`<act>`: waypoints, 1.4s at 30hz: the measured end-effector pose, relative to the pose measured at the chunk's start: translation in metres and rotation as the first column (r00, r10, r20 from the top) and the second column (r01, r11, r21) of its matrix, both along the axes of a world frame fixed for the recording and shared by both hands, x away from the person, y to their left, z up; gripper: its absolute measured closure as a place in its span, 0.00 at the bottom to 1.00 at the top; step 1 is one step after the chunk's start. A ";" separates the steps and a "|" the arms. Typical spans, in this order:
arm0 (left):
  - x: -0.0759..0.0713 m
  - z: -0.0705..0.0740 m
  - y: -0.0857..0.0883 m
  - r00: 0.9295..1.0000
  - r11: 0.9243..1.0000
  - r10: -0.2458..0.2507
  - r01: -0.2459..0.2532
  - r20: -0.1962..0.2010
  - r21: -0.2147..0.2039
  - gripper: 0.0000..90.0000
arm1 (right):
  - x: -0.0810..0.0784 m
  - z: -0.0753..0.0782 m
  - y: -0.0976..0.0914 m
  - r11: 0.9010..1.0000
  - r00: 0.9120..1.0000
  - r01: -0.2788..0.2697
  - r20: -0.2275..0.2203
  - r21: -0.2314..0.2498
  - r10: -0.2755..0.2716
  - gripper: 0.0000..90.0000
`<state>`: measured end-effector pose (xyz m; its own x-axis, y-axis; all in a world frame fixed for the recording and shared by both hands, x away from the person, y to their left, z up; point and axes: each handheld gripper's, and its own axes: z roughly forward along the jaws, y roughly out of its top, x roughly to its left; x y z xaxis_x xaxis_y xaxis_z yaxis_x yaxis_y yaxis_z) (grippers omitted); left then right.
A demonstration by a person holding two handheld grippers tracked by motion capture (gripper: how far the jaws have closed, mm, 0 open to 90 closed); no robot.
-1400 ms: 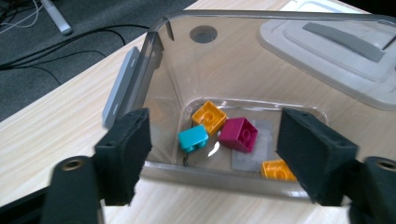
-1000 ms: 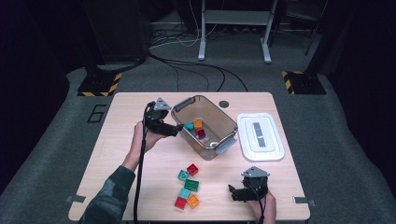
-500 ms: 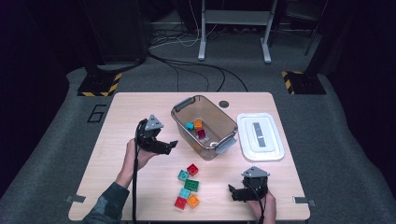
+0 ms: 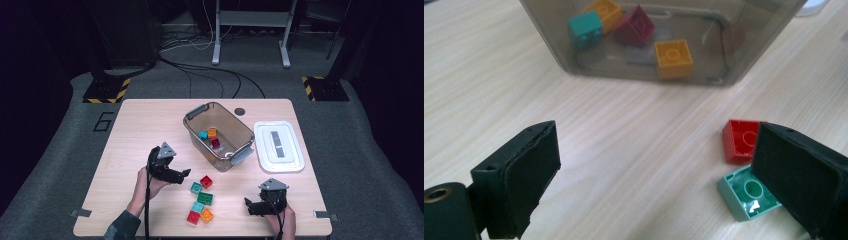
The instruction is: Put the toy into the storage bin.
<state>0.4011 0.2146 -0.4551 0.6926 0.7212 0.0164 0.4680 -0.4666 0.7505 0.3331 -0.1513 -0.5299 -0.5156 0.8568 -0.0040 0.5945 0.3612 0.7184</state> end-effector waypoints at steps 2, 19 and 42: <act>-0.003 -0.007 -0.002 1.000 1.000 -0.004 0.004 -0.011 -0.001 0.05 | 0.000 0.000 0.000 1.000 1.000 0.000 0.000 0.001 0.000 0.01; -0.015 -0.039 -0.023 0.997 0.999 -0.031 0.029 -0.075 -0.025 0.04 | 0.000 0.000 0.000 1.000 1.000 0.002 0.001 0.000 -0.002 0.01; -0.011 -0.061 -0.019 0.994 0.999 -0.001 0.005 -0.109 0.033 0.18 | 0.000 0.000 0.000 1.000 1.000 0.001 0.000 0.000 -0.001 0.01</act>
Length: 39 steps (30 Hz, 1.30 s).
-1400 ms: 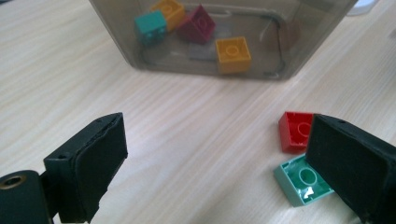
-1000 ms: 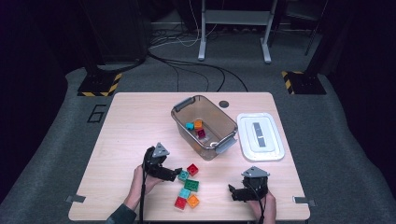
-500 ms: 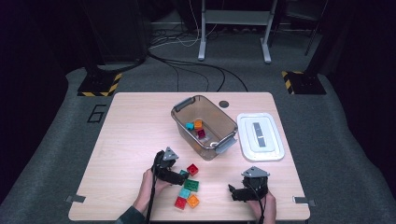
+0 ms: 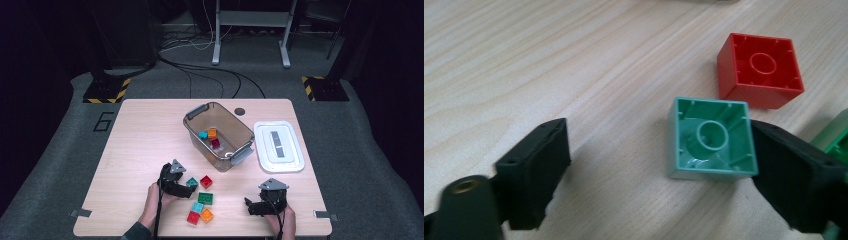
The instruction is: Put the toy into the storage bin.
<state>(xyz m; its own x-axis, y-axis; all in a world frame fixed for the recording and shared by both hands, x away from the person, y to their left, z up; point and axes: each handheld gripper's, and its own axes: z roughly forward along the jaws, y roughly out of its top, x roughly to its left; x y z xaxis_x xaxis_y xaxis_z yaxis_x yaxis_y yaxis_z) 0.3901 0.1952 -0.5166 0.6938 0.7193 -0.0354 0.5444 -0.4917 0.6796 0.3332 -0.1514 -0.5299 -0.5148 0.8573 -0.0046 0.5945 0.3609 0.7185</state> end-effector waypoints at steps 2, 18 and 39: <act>-0.001 0.001 0.000 1.000 1.000 -0.018 0.018 0.004 -0.004 0.25 | 0.000 0.000 0.000 1.000 1.000 0.002 0.000 0.001 -0.002 0.01; -0.004 0.004 0.002 0.998 0.999 -0.046 0.046 0.037 -0.002 0.65 | 0.000 0.000 0.000 1.000 1.000 -0.001 0.000 -0.001 0.001 0.01; 0.002 0.034 0.017 0.997 1.000 -0.008 0.009 0.083 -0.017 0.65 | 0.000 0.000 0.001 1.000 1.000 0.008 0.000 0.006 -0.008 0.01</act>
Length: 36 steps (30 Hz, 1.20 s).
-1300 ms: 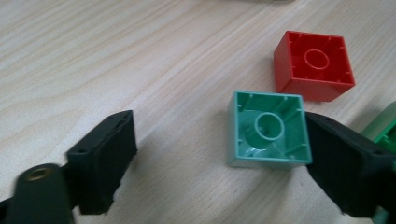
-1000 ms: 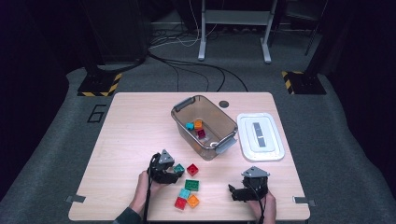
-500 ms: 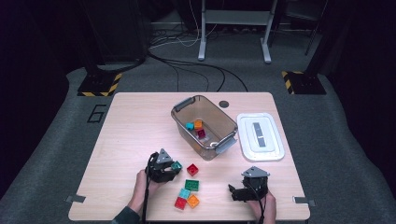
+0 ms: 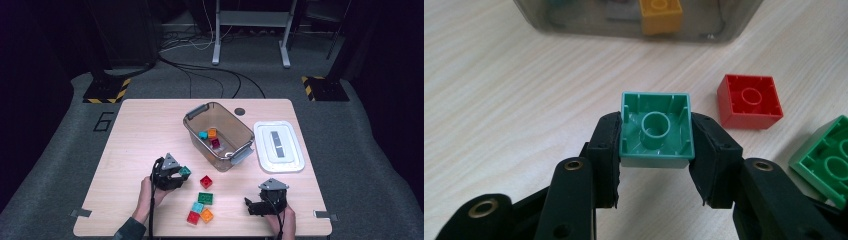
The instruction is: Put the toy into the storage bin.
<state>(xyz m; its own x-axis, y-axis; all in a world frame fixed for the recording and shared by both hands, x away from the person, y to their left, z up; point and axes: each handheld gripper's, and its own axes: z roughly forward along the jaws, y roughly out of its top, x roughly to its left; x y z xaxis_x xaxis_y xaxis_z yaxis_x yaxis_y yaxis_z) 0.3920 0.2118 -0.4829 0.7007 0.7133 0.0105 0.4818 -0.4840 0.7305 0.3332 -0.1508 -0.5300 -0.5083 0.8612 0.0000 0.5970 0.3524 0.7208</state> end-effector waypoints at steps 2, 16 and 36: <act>0.001 0.004 0.001 1.000 1.000 0.002 -0.002 0.008 0.003 0.65 | 0.000 0.000 0.000 1.000 1.000 -0.001 0.000 0.000 0.001 0.01; 0.007 0.031 0.009 0.998 1.000 0.013 -0.013 0.058 -0.005 0.65 | 0.000 0.000 0.000 1.000 1.000 -0.005 0.000 -0.004 0.005 0.01; 0.020 0.077 0.011 0.990 0.999 0.028 -0.025 0.139 -0.022 0.65 | 0.000 0.000 0.000 1.000 1.000 -0.005 0.000 -0.004 0.005 0.01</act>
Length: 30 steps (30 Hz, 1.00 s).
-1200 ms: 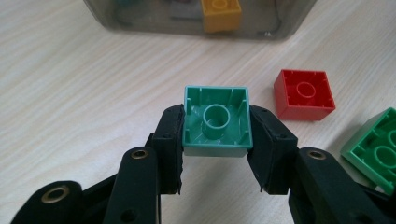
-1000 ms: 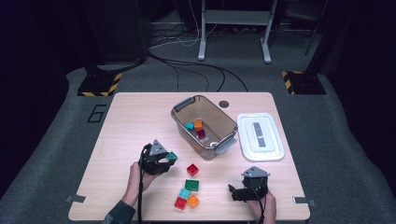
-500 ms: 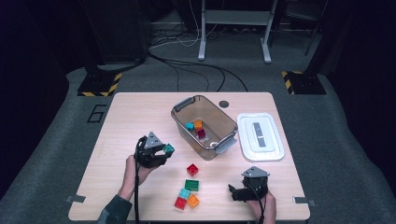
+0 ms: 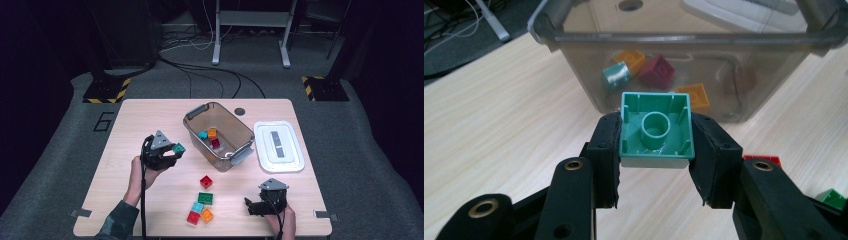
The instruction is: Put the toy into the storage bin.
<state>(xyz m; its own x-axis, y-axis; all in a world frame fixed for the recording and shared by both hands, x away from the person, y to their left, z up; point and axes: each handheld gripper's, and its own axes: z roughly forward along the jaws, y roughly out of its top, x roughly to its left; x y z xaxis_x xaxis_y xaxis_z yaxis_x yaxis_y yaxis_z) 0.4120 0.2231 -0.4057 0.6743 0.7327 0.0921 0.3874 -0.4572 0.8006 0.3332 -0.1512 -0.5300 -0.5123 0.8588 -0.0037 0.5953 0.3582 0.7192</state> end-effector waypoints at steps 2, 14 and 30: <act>0.003 0.005 0.000 1.000 1.000 -0.002 0.002 0.004 0.007 0.65 | 0.000 0.000 0.000 1.000 1.000 0.001 0.000 0.001 -0.001 0.01; 0.021 0.026 -0.008 1.000 1.000 -0.009 0.009 0.023 0.002 0.65 | 0.000 0.000 0.000 1.000 1.000 -0.002 0.000 -0.001 0.002 0.01; 0.047 0.053 -0.027 0.998 0.999 -0.031 0.031 0.057 0.012 0.65 | 0.000 0.000 0.000 1.000 1.000 0.000 -0.002 0.002 0.000 0.01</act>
